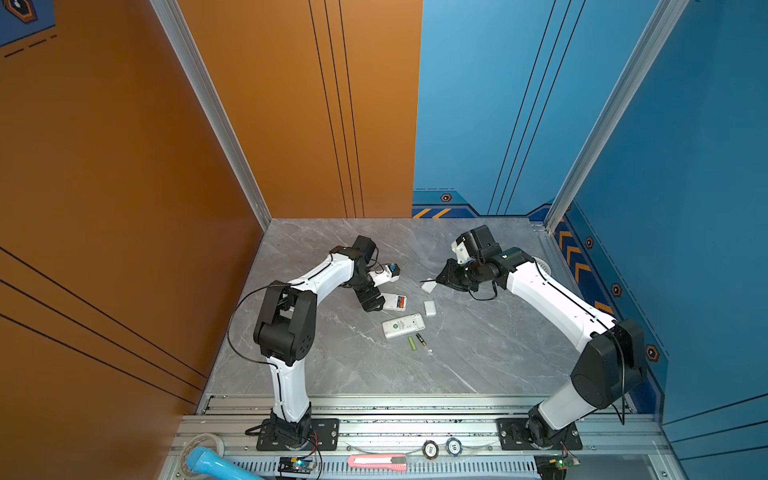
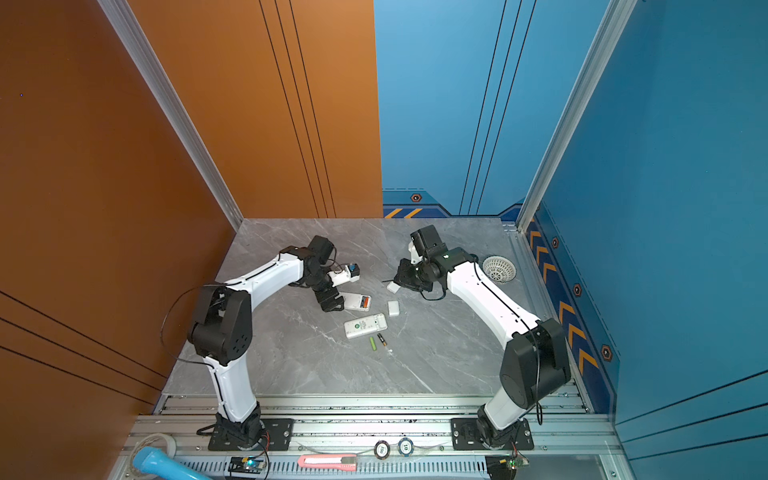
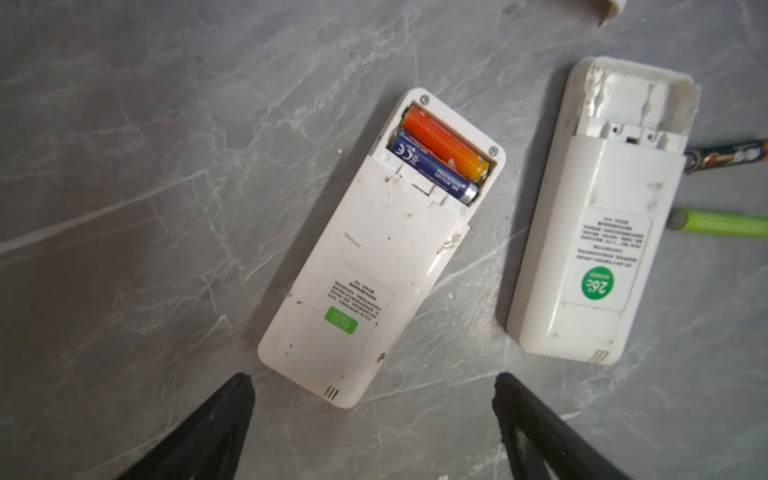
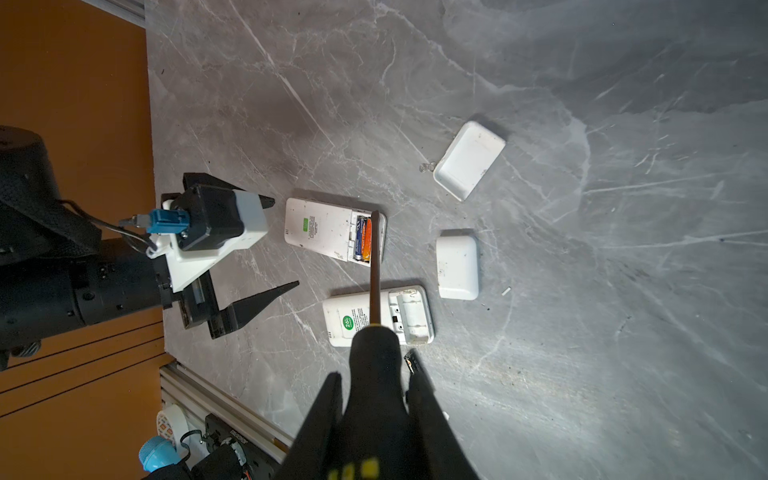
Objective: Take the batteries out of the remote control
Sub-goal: 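Lower the left gripper onto the remote while the right swings the screwdriver over, then hold the remote with the left gripper while the right aims the screwdriver tip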
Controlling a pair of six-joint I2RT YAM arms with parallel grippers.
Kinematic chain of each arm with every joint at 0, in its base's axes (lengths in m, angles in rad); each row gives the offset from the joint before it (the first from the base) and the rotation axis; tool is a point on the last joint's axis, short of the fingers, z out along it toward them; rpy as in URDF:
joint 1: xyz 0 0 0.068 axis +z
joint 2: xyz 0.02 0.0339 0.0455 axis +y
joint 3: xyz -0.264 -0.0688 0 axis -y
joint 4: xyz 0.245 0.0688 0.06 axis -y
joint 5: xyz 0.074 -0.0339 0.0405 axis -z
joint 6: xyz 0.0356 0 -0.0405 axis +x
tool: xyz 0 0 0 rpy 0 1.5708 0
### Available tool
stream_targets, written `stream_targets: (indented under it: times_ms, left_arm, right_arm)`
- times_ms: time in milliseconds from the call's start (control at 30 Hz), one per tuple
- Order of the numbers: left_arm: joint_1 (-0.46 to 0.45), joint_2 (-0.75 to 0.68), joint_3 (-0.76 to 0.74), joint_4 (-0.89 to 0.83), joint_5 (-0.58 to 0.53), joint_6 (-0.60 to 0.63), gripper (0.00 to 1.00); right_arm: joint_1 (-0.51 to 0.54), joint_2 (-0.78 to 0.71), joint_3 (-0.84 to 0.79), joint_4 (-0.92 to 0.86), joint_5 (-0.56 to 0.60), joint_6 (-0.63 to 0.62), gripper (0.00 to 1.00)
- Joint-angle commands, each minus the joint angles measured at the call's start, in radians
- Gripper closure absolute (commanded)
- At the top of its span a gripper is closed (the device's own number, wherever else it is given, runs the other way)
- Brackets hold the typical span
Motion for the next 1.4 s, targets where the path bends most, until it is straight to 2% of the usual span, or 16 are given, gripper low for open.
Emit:
stream_targets:
  times_ms: [0, 200, 467, 800, 1067, 1367]
  left_arm:
    - [-0.009, 0.034, 0.005, -0.027, -0.017, 0.112, 0.06]
    - [-0.017, 0.056, -0.021, 0.044, -0.083, 0.128, 0.06]
    - [-0.013, 0.084, -0.043, 0.064, -0.081, 0.146, 0.13]
    - [-0.009, 0.08, -0.102, 0.096, -0.076, 0.129, 0.32]
    - [-0.036, 0.034, -0.167, 0.147, -0.07, 0.052, 0.58]
    - [-0.067, -0.015, -0.227, 0.216, -0.095, 0.016, 0.61]
  right_arm:
    - [0.009, -0.001, -0.021, -0.009, -0.018, -0.003, 1.0]
    - [0.013, -0.011, -0.037, 0.001, -0.016, 0.008, 1.0]
    - [0.03, -0.01, -0.04, 0.016, -0.012, 0.018, 1.0]
    - [0.057, -0.008, -0.038, 0.029, 0.012, 0.046, 1.0]
    - [0.073, -0.007, -0.06, 0.029, 0.052, 0.091, 1.0]
    - [0.127, 0.069, -0.002, -0.008, 0.088, 0.121, 1.0]
